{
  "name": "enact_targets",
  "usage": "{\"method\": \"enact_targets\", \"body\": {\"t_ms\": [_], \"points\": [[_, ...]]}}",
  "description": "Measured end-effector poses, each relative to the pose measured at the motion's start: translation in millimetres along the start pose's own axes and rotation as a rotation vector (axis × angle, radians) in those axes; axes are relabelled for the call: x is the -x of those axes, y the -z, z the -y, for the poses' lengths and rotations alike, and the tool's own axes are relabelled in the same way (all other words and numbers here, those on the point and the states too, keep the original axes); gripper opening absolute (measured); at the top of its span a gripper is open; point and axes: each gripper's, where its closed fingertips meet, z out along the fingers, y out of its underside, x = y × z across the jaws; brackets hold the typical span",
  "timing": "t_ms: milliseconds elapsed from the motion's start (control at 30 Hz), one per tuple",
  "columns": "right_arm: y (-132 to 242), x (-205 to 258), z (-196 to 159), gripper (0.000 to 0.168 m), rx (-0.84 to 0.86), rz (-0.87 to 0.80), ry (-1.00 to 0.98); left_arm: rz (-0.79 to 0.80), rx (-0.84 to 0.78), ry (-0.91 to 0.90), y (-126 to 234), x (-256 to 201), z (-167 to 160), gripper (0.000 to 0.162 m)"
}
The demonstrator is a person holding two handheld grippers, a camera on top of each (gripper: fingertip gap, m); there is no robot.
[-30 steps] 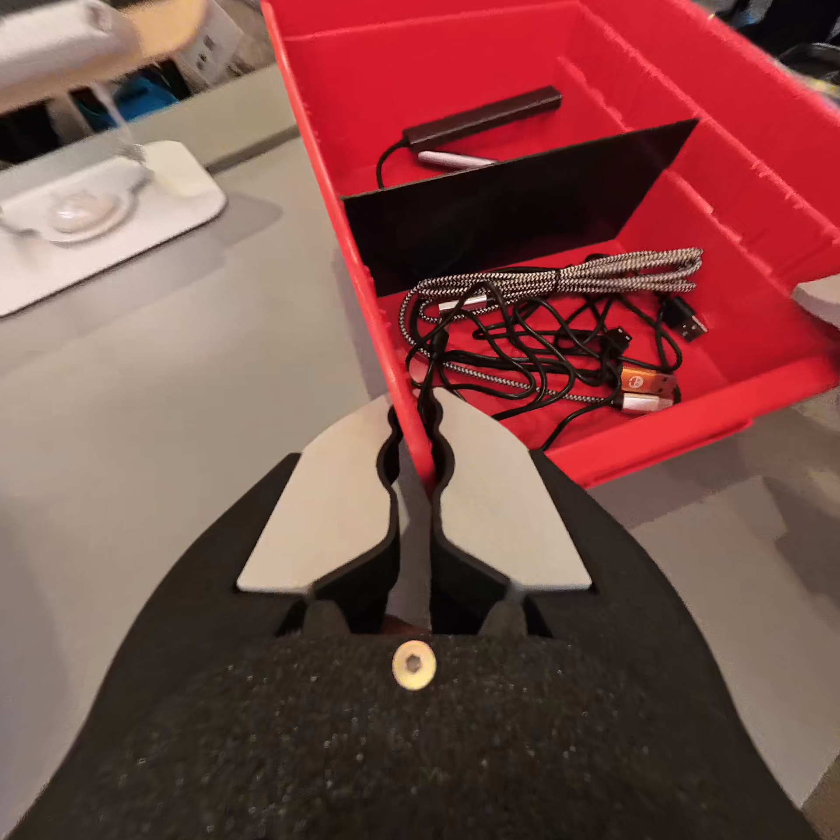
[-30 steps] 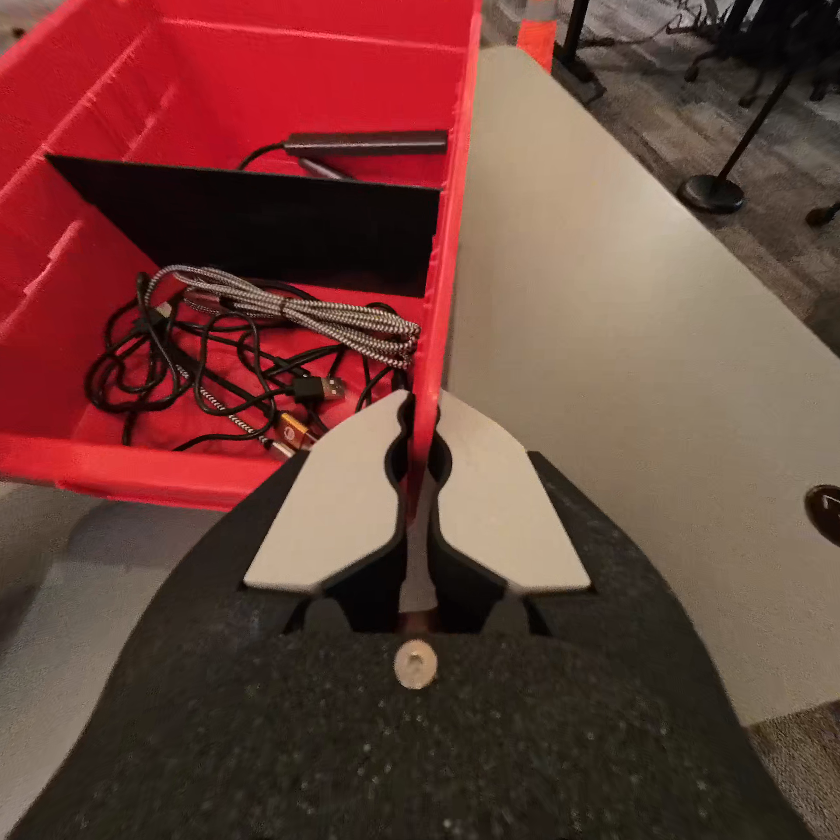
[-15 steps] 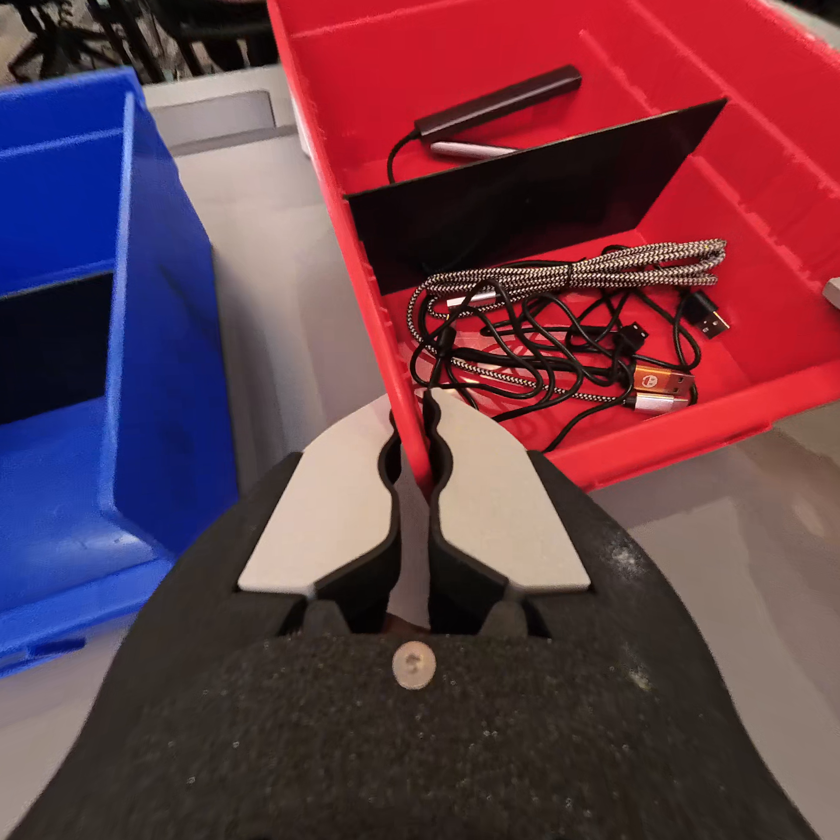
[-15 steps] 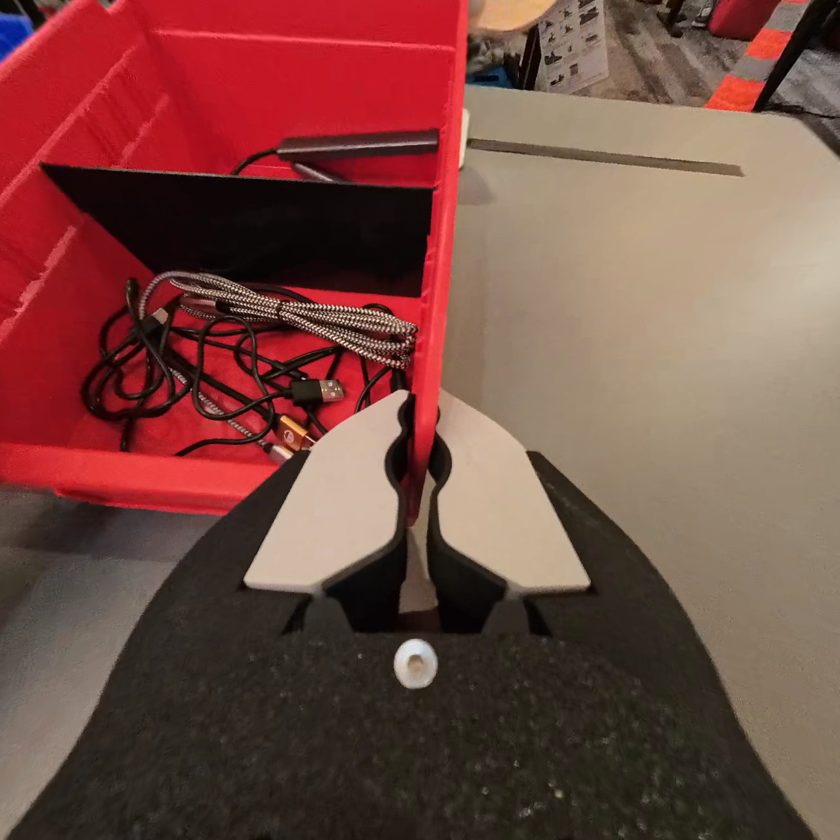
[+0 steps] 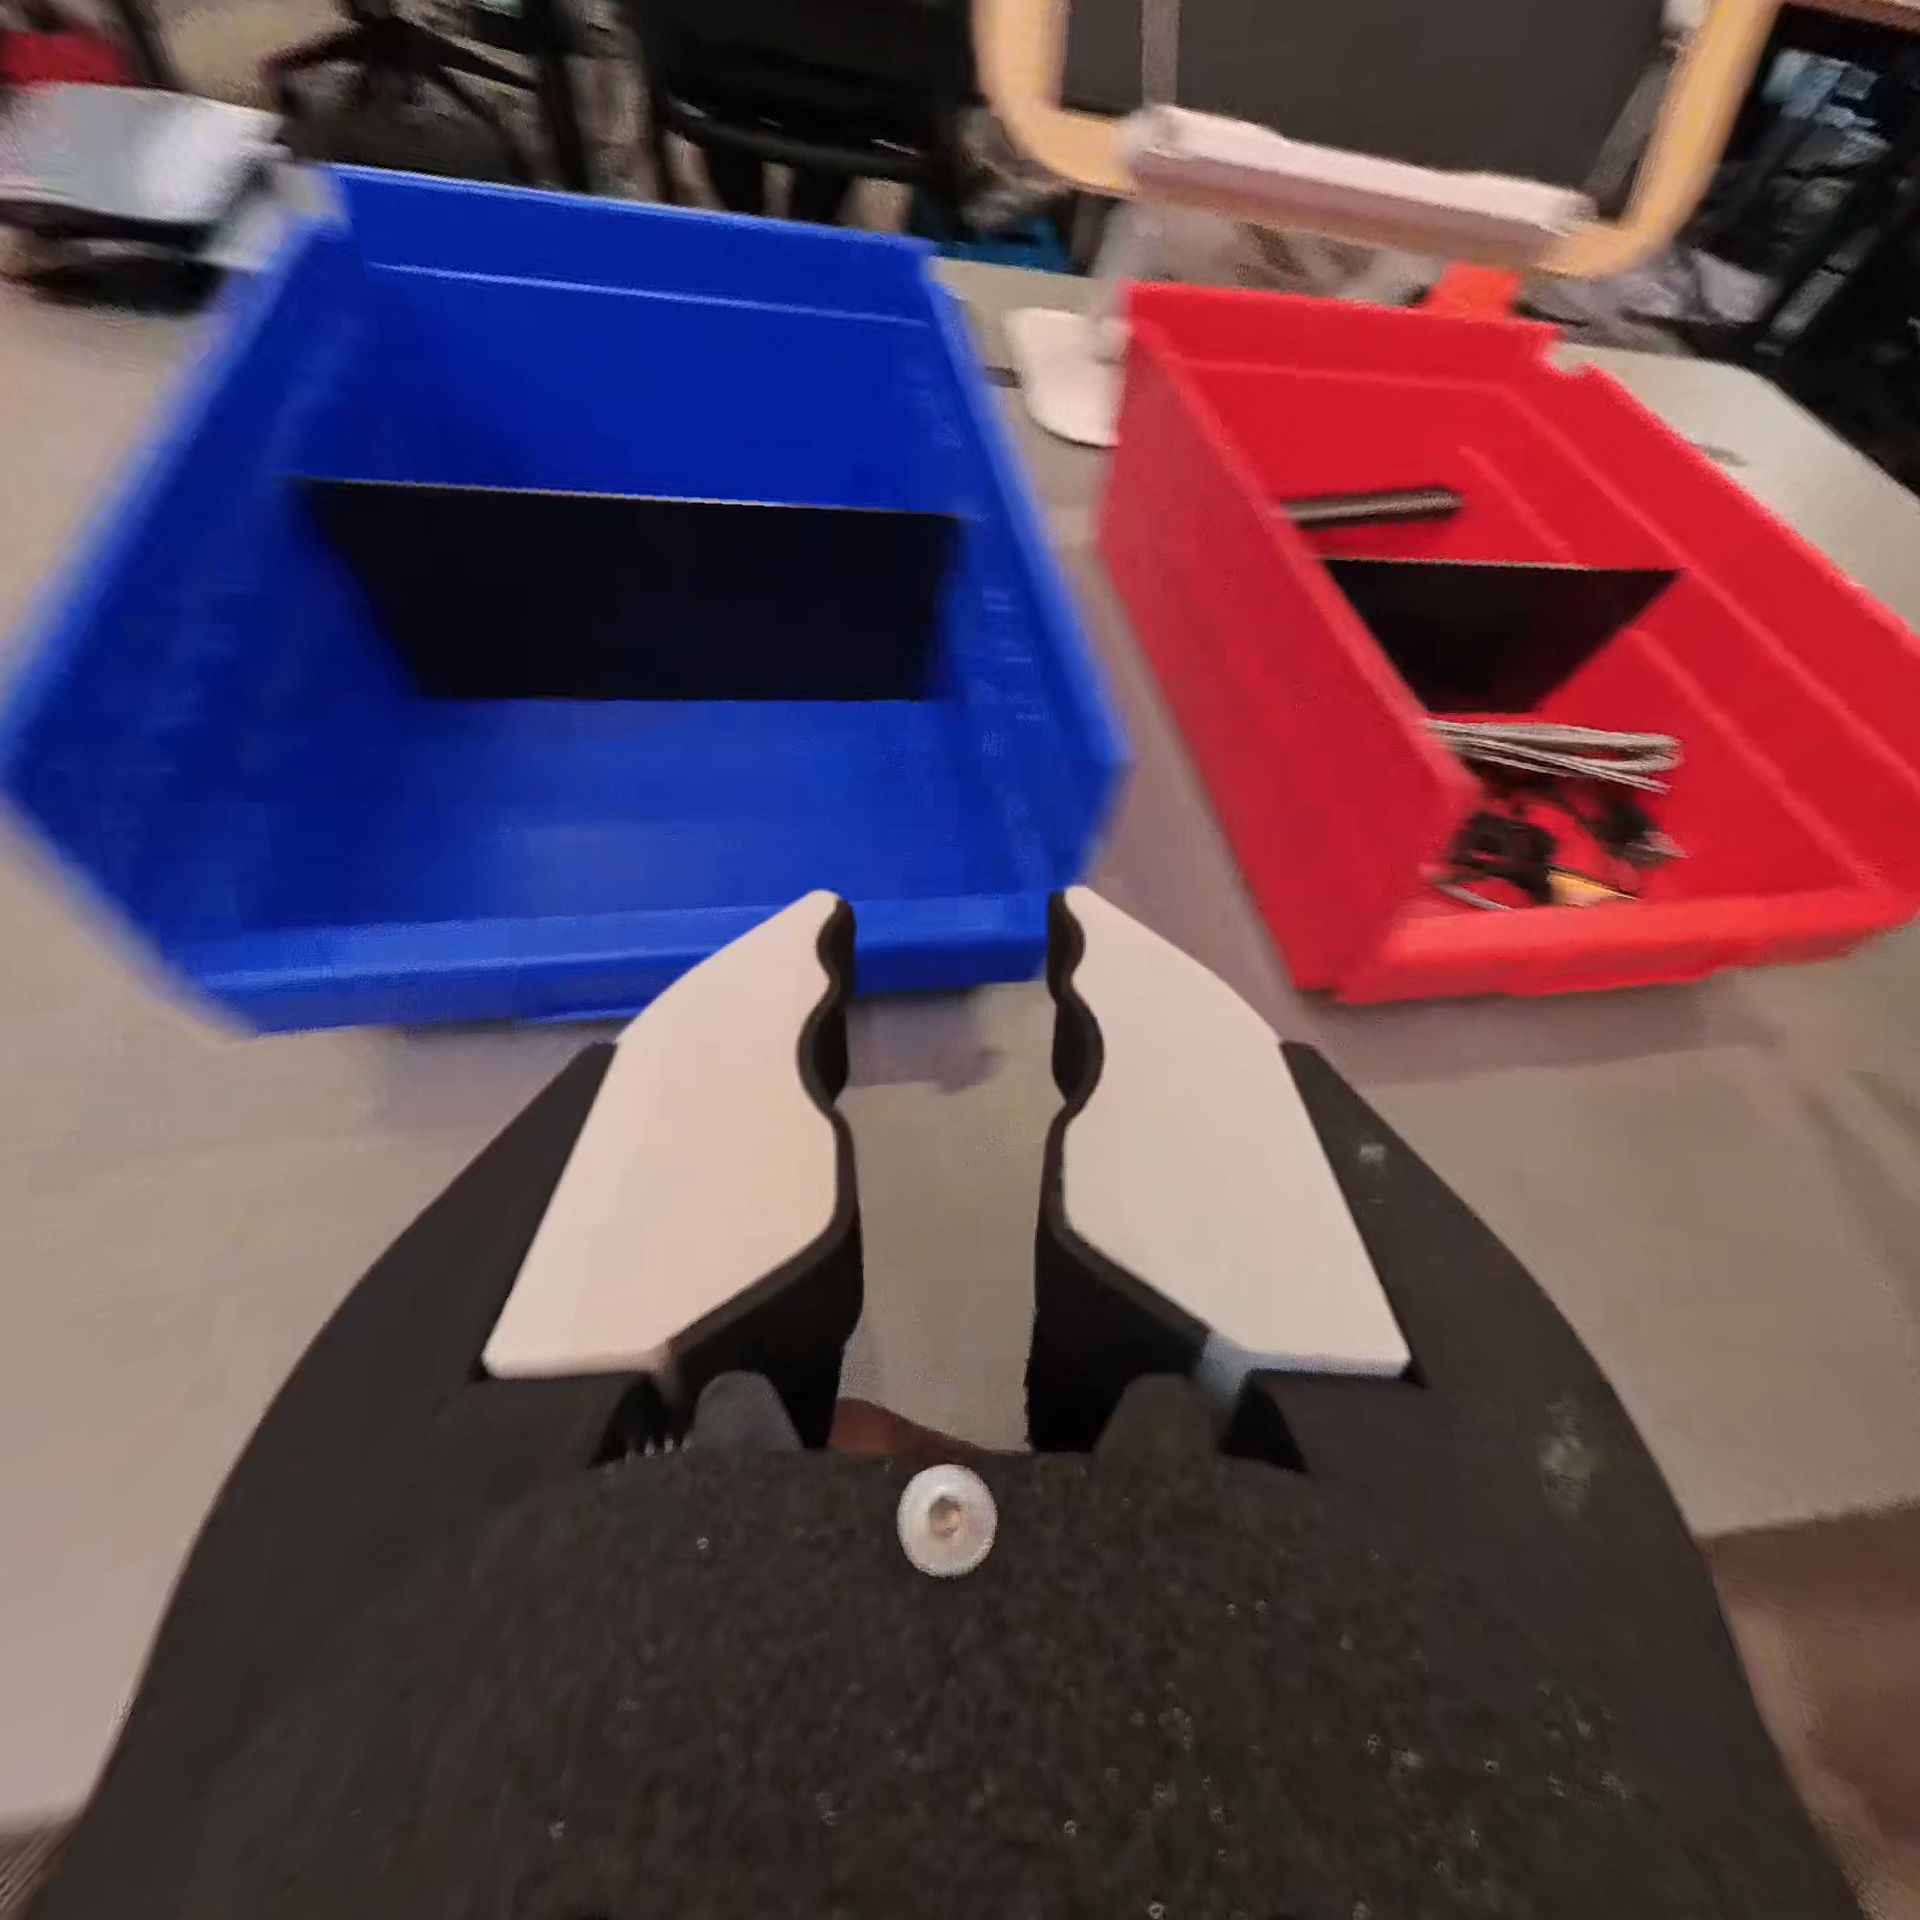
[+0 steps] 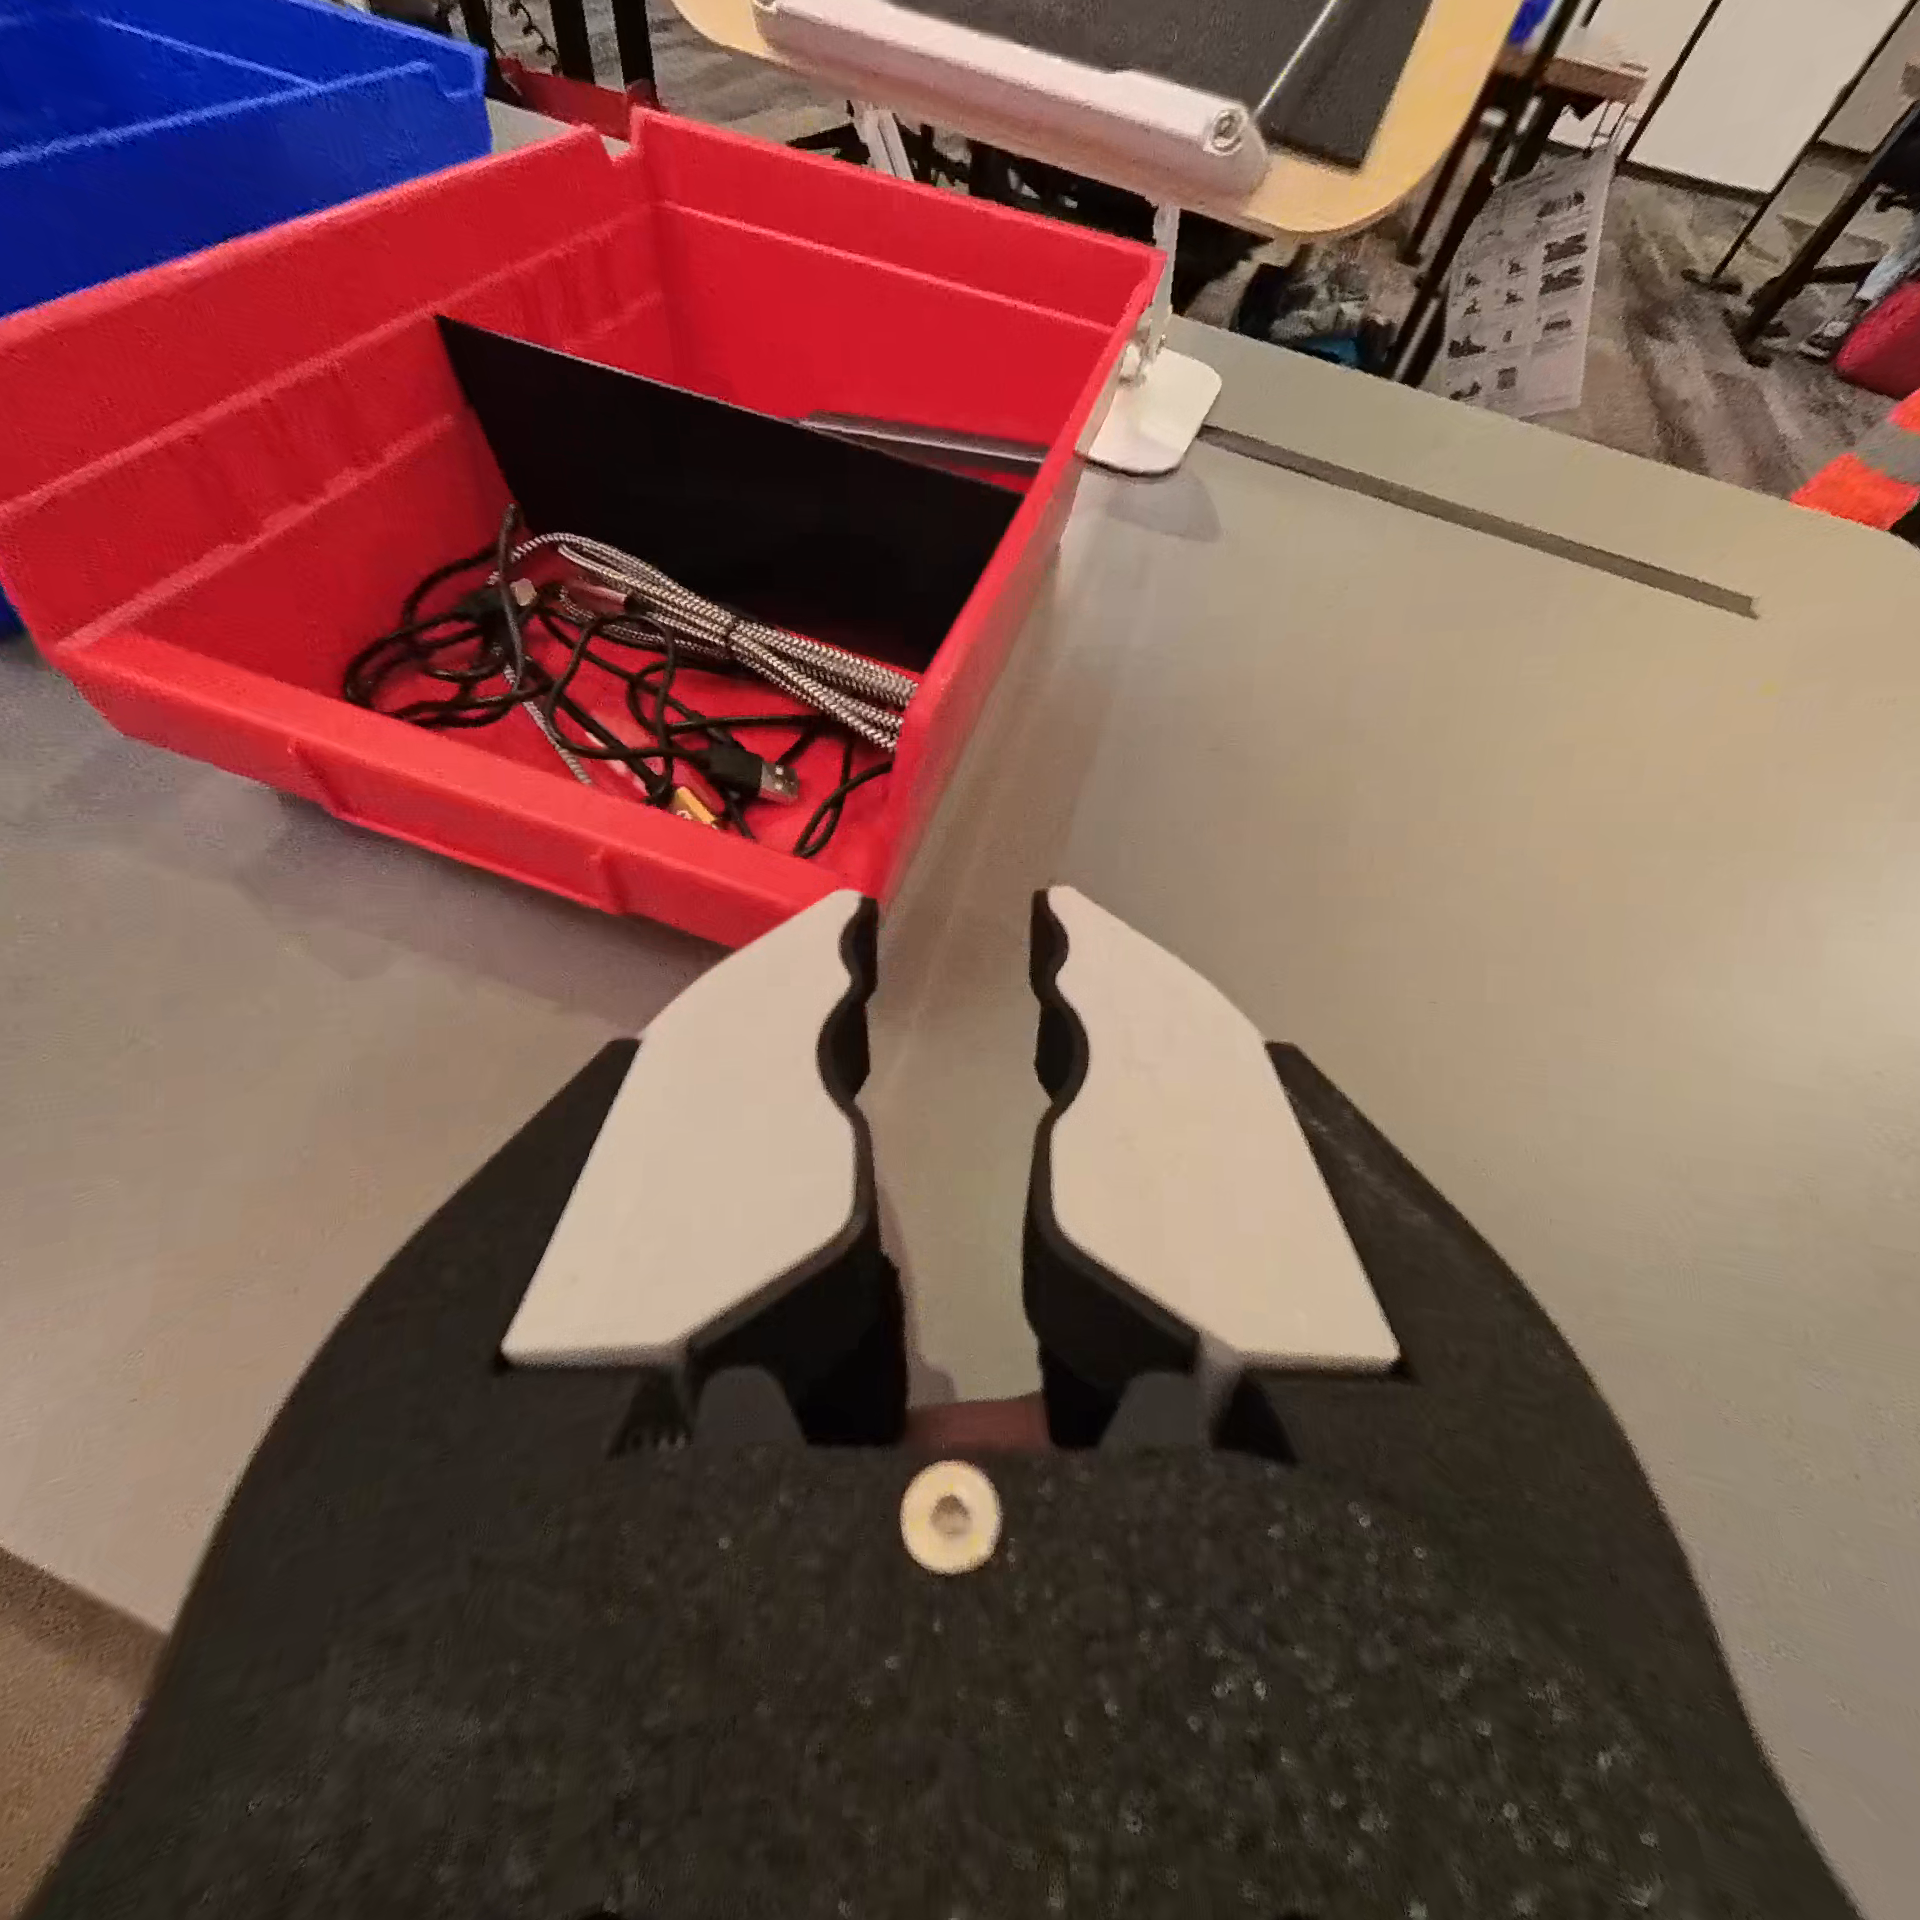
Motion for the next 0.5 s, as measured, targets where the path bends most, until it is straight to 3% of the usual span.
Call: {"method": "enact_targets", "body": {"t_ms": [100, 200, 267, 400, 500], "points": [[6.1, 12.2, 7.7, 0.024, -0.033, 0.050, -0.017, 0.168, -0.001, 0.021, 13.9, 85.5, 5.0, 0.040], [5.5, 43.1, 25.8, 0.020, -0.096, 0.152, 0.007, 0.185, 0.033, 0.028, -3.4, 132.0, 8.0, 0.047], [2.9, 71.4, 33.5, 0.021, -0.106, 0.231, 0.051, 0.143, -0.018, 0.017, -22.5, 143.3, 16.8, 0.037], [6.2, 147.0, 39.8, 0.029, -0.117, 0.453, 0.131, 0.096, 0.053, -0.065, -62.7, 149.0, 10.6, 0.033], [11.6, 209.5, 36.2, 0.032, -0.096, 0.608, 0.175, 0.094, 0.079, -0.069, -66.5, 151.4, 6.2, 0.005]]}}
